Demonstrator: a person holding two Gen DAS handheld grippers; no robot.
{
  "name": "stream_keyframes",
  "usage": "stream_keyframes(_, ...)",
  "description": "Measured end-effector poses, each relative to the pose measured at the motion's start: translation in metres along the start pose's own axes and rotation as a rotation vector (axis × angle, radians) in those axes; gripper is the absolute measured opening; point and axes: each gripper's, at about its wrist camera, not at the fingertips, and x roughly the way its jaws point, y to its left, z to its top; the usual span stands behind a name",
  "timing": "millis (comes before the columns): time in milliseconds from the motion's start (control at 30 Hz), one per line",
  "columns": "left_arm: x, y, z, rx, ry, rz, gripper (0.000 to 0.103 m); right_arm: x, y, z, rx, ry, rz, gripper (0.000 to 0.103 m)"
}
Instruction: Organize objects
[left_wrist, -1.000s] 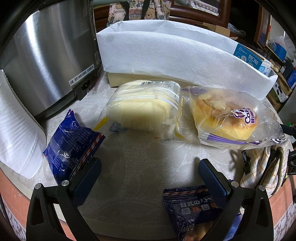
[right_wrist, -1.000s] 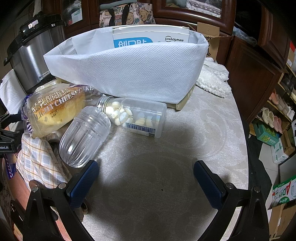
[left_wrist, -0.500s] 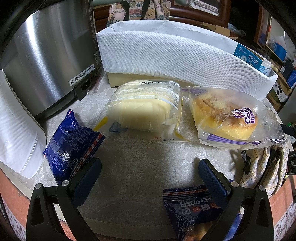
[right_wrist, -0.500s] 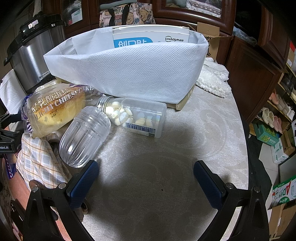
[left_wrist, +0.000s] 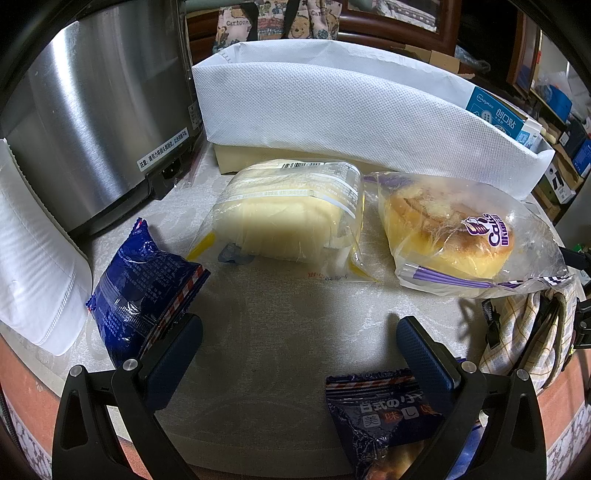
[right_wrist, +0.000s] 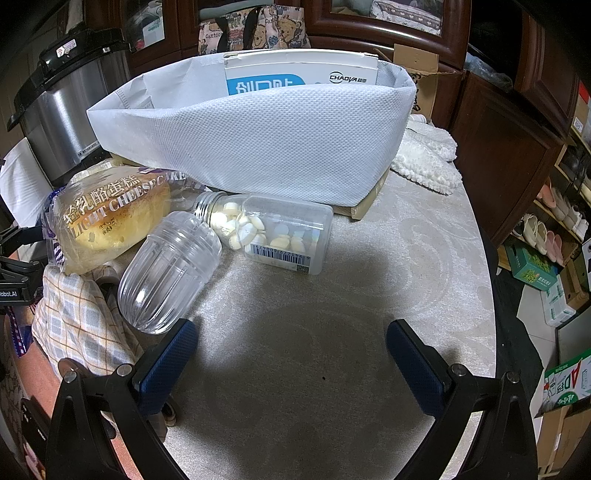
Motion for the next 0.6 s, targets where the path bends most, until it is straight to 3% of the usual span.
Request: stream_keyframes(600, 0.0001, 0.0002, 0.0002, 0.0, 0.0, 0.0, 0.103, -0.0007, 0.0008, -0.0005, 0.001, 0.0, 0.0, 0.103)
